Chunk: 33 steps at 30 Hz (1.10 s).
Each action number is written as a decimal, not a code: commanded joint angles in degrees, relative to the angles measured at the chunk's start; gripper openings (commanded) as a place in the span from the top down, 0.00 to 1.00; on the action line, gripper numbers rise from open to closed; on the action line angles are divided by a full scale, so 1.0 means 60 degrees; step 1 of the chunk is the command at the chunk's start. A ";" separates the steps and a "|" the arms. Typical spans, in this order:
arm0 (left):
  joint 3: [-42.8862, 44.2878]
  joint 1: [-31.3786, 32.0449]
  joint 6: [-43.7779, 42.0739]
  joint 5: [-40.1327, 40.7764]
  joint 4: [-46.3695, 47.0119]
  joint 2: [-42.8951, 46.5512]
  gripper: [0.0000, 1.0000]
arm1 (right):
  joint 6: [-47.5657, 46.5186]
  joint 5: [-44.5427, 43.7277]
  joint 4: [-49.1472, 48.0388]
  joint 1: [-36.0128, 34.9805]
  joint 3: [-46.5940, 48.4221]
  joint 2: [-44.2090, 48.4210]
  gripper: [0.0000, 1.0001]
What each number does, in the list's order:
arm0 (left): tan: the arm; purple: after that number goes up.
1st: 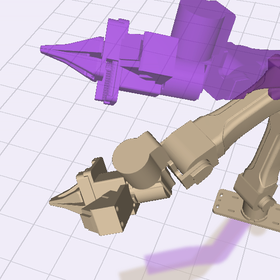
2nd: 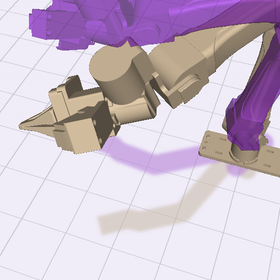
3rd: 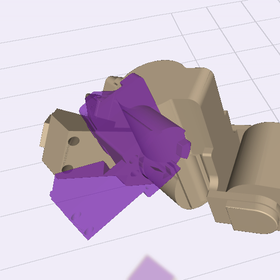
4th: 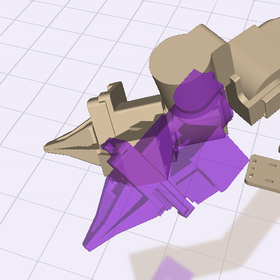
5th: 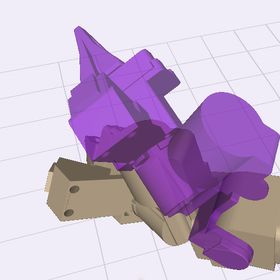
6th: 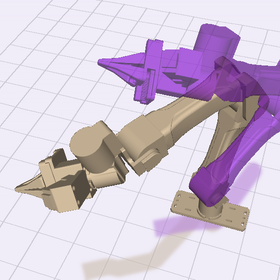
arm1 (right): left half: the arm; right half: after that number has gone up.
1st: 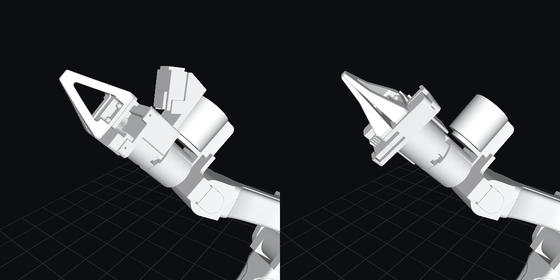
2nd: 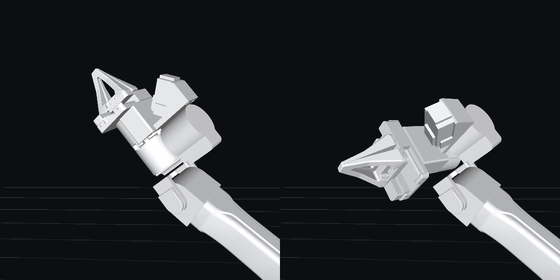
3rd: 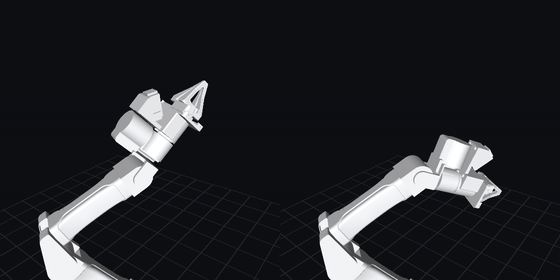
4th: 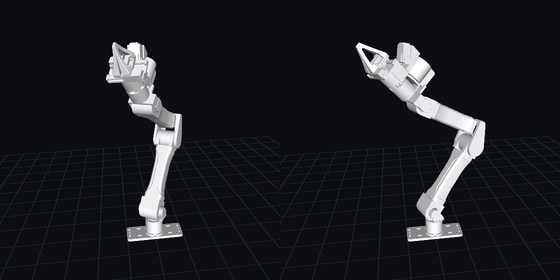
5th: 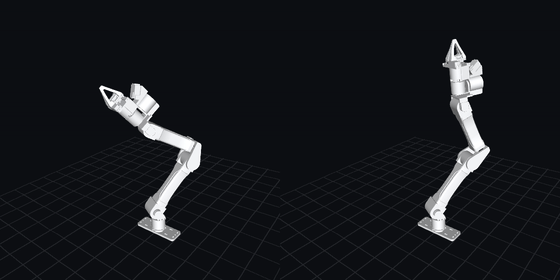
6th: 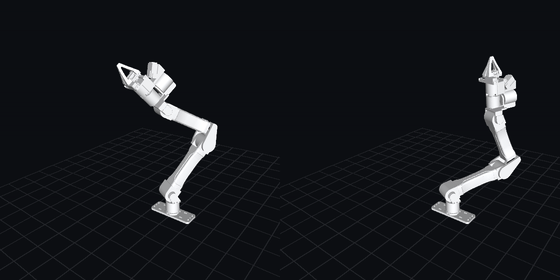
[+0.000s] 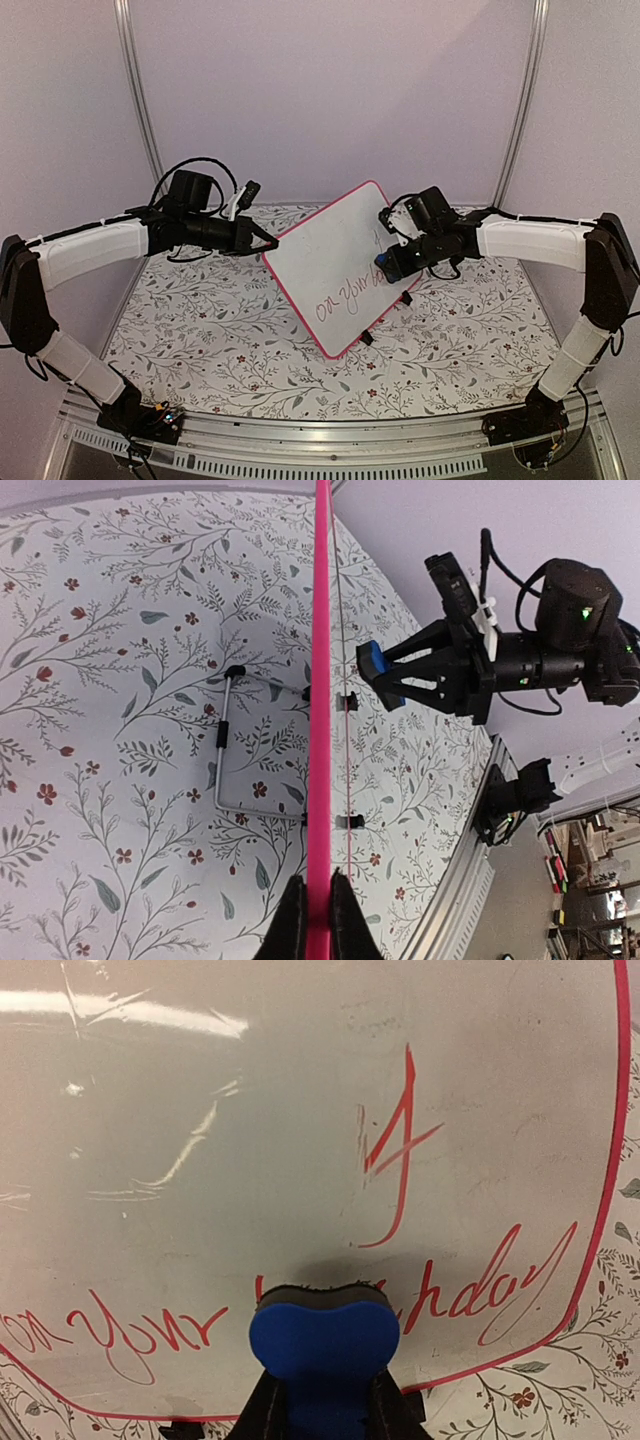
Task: Erase the whiteboard
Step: Erase the whiteboard at the center of the board.
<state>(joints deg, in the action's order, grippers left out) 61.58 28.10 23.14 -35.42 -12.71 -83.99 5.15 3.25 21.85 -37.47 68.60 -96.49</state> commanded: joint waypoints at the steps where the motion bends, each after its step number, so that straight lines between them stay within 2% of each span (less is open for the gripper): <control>1: -0.0061 -0.0021 -0.0380 -0.0281 0.0247 0.0267 1.00 | 0.0073 -0.0305 -0.0036 -0.0039 0.0345 0.0227 1.00; 13: -0.0069 -0.0010 -0.0372 -0.0279 0.0244 0.0287 1.00 | -0.0207 -0.1006 0.0500 0.0004 0.2751 -0.0692 1.00; 18: -0.0068 -0.0006 -0.0380 -0.0285 0.0243 0.0333 1.00 | -0.0357 -0.0797 0.0642 0.0239 0.3491 -0.1377 1.00; 23: -0.0060 -0.0009 -0.0381 -0.0338 0.0247 0.0287 1.00 | -0.0429 0.0139 0.0414 0.0565 0.3292 -0.1750 1.00; 33: -0.0048 -0.0017 -0.0361 -0.0393 0.0243 0.0259 1.00 | -0.0351 0.0417 0.0061 0.0591 0.1636 -0.1520 1.00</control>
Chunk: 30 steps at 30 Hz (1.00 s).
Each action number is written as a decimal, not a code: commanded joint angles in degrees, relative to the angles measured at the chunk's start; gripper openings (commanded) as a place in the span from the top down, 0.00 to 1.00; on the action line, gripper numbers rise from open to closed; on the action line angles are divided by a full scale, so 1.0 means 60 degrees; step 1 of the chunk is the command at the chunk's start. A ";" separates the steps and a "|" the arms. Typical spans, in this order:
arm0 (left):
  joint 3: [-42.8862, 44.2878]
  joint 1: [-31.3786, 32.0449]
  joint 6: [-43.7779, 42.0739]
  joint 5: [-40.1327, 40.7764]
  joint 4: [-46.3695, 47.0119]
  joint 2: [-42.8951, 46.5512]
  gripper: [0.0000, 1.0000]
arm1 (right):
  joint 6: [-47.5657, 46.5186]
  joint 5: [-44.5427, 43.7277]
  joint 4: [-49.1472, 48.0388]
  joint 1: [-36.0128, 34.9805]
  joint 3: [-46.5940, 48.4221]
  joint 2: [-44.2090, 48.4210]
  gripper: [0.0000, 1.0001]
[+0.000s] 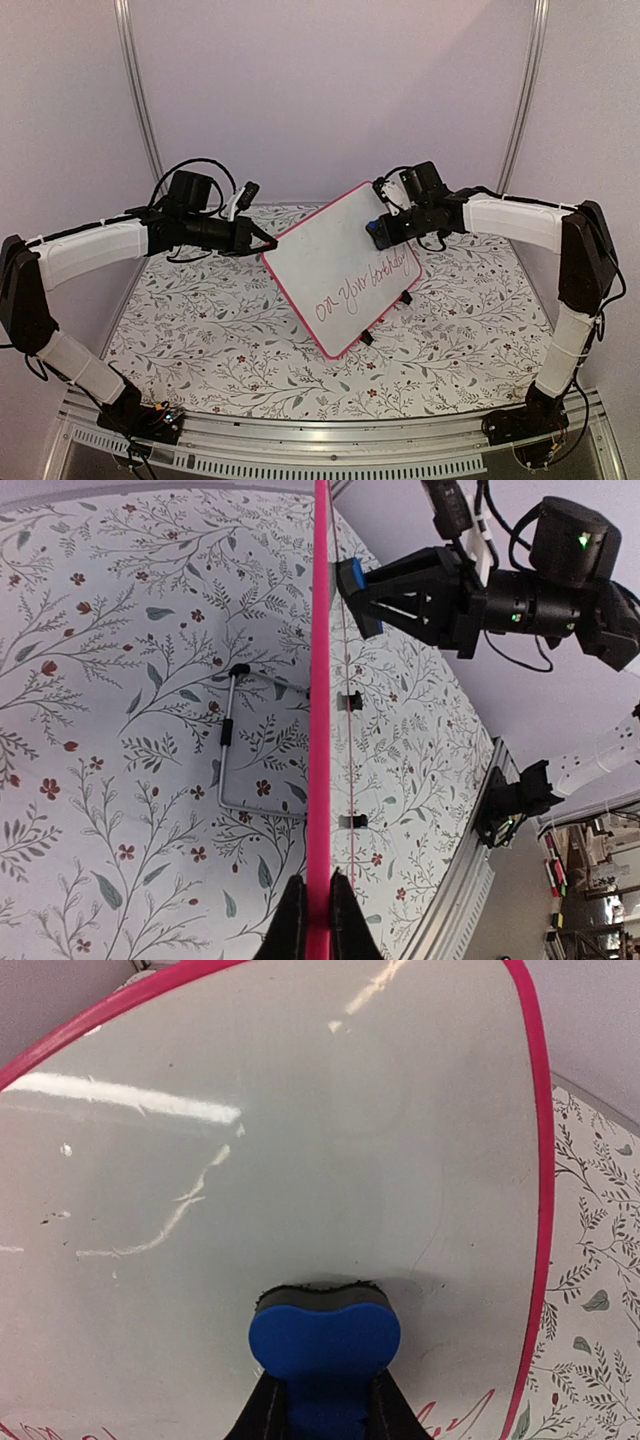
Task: Erase the whiteboard
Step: Erase the whiteboard at the center of the board.
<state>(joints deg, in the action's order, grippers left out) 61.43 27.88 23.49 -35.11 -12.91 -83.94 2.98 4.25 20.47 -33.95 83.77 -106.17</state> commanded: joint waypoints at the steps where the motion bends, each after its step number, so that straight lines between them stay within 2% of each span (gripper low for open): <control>1: -0.0020 0.0024 -0.0419 -0.0454 0.0283 0.0250 1.00 | 0.0025 0.0275 0.0241 0.0005 -0.1083 0.0195 1.00; 7: -0.0028 0.0017 -0.0396 -0.0476 0.0300 0.0243 1.00 | 0.0212 0.0448 -0.0038 0.0003 -0.2209 0.0640 1.00; 18: -0.0043 0.0028 -0.0401 -0.0458 0.0305 0.0236 1.00 | 0.0508 0.0739 -0.0310 0.0005 -0.3214 0.1050 1.00; 24: -0.0043 0.0025 -0.0412 -0.0438 0.0305 0.0246 1.00 | 0.0554 0.0618 -0.0306 0.0003 -0.3239 0.1232 1.00; 30: -0.0043 0.0023 -0.0393 -0.0409 0.0304 0.0239 1.00 | 0.0472 0.0249 -0.0002 -0.0032 -0.2523 0.1856 1.00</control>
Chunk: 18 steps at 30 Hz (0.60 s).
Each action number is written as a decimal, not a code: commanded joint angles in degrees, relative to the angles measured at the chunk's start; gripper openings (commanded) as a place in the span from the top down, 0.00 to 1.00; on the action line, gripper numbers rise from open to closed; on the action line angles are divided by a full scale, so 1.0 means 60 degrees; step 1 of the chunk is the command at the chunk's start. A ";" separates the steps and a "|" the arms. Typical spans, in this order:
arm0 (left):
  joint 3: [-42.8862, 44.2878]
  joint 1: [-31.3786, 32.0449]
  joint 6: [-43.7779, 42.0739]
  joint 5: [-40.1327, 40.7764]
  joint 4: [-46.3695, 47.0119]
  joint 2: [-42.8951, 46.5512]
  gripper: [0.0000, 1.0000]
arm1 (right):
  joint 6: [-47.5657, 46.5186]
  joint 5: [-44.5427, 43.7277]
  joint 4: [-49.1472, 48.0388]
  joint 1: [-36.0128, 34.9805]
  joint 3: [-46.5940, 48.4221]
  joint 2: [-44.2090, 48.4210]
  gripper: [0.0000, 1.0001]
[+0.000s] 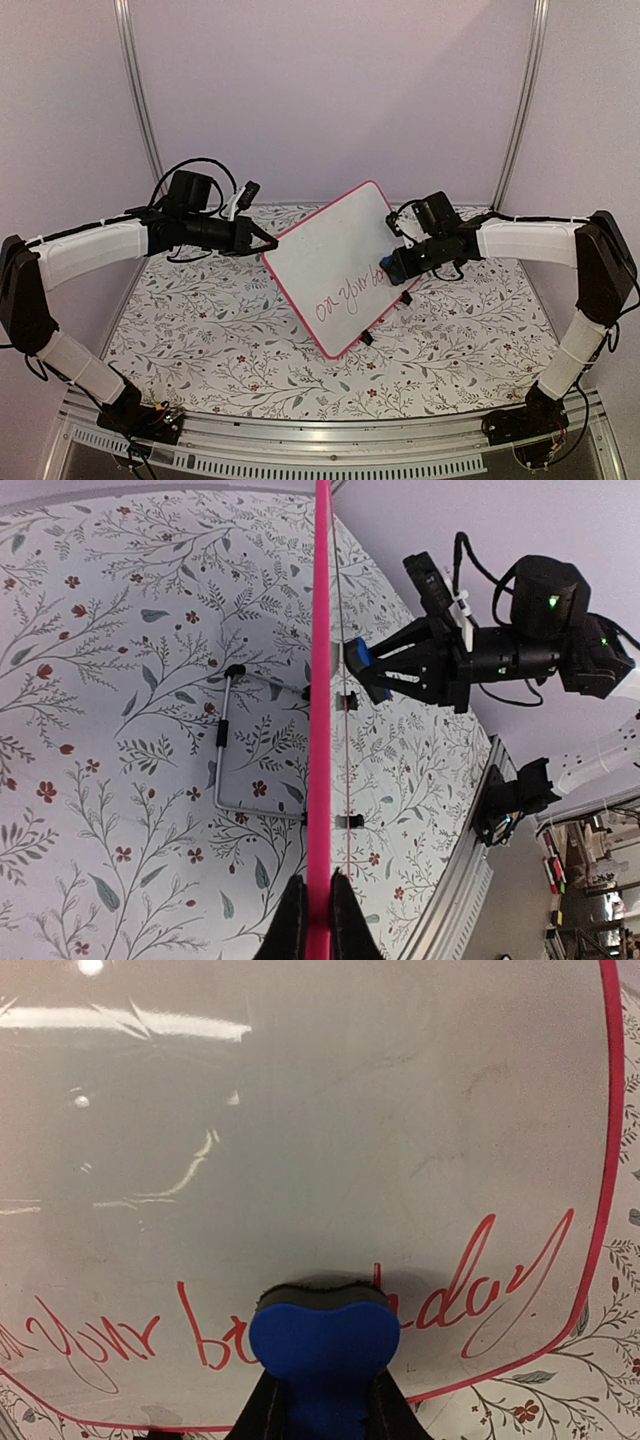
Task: Erase the whiteboard
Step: Erase the whiteboard at the center of the board.
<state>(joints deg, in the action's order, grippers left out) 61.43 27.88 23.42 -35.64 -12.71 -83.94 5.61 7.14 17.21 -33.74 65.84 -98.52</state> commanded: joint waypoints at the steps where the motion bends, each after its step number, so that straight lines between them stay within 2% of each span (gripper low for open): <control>1: -0.0043 0.0022 -0.0374 -0.0316 0.0265 0.0236 1.00 | -0.0002 -0.0291 0.0602 -0.0117 0.0613 0.0713 1.00; 6: -0.0043 0.0013 -0.0357 -0.0254 0.0264 0.0258 1.00 | -0.0180 -0.1067 0.0697 -0.0854 0.1147 0.1107 1.00; 18: -0.0087 0.0015 -0.0315 -0.0154 0.0309 0.0237 1.00 | 0.0034 -0.3941 0.0577 -0.4404 0.1444 0.0324 1.00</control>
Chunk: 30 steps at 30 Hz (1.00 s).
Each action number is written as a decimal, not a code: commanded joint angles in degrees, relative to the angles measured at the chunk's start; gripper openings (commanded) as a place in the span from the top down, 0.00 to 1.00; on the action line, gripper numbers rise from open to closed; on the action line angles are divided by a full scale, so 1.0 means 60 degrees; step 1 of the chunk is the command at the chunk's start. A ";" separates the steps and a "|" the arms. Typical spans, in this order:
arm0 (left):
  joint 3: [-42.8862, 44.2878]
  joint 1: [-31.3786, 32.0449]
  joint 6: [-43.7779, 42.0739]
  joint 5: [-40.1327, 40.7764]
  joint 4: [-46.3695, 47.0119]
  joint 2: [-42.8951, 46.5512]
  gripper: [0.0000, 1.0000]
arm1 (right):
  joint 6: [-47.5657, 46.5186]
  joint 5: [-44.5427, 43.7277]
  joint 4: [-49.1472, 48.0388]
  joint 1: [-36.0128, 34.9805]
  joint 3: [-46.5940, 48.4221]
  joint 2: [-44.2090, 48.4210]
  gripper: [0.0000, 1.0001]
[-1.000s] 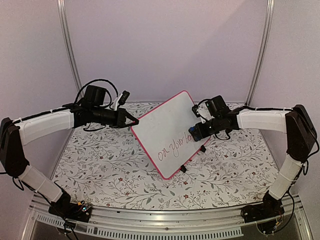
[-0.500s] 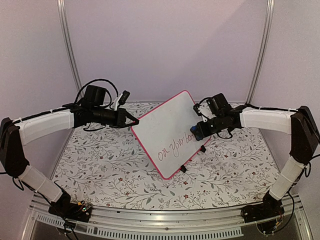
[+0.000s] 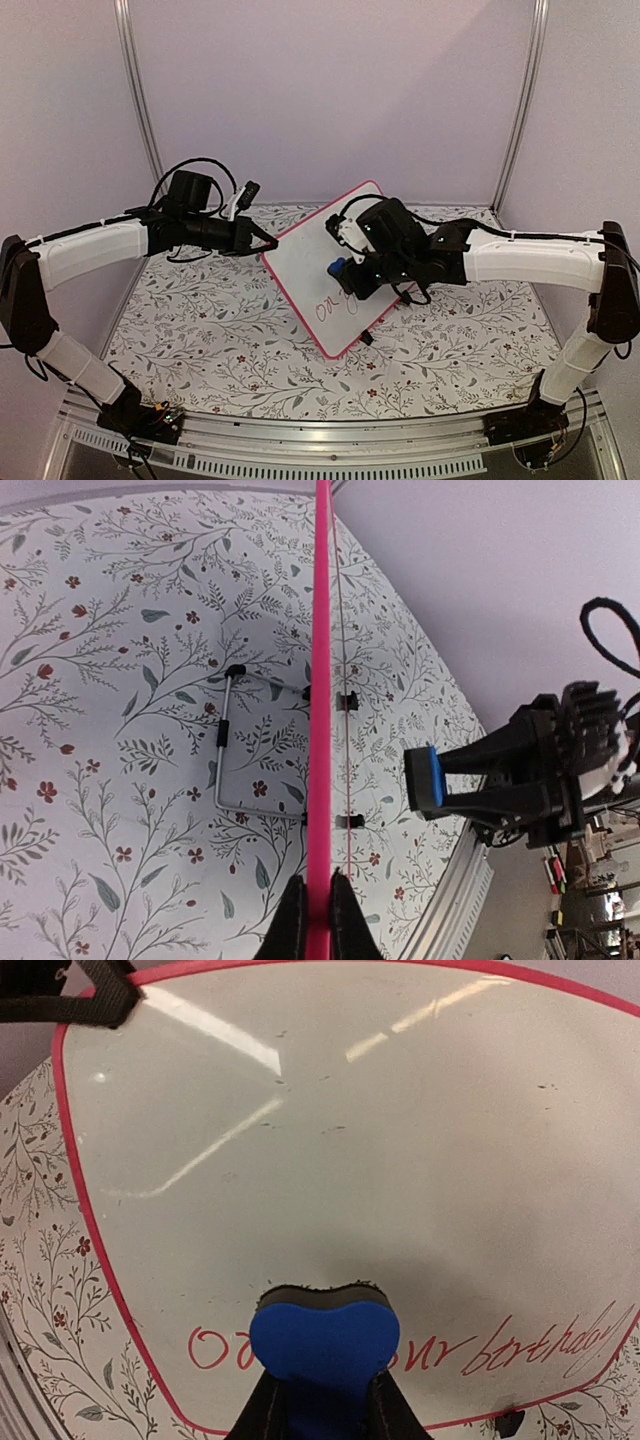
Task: Erase the whiteboard
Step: Erase the whiteboard at the center of the board.
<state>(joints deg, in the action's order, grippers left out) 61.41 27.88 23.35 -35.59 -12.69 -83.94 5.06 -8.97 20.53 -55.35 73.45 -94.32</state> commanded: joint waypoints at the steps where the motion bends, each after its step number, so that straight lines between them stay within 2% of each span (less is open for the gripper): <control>1: -0.0083 0.0014 -0.0304 -0.0182 0.0303 0.0221 1.00 | 0.0169 -0.1353 -0.0033 -0.0969 0.0191 -0.0443 1.00; 10: -0.0093 0.0012 -0.0292 -0.0151 0.0324 0.0254 1.00 | 0.0551 -0.1953 -0.0117 -0.1770 0.0569 -0.1193 1.00; 30: -0.0083 0.0015 -0.0304 -0.0212 0.0309 0.0271 1.00 | 0.0636 -0.1092 -0.0242 -0.2118 0.0868 -0.1936 1.00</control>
<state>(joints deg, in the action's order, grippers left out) 61.34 27.88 23.35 -35.59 -12.62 -83.92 8.01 -17.12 19.25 -67.51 78.11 -104.64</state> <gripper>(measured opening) 0.034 0.208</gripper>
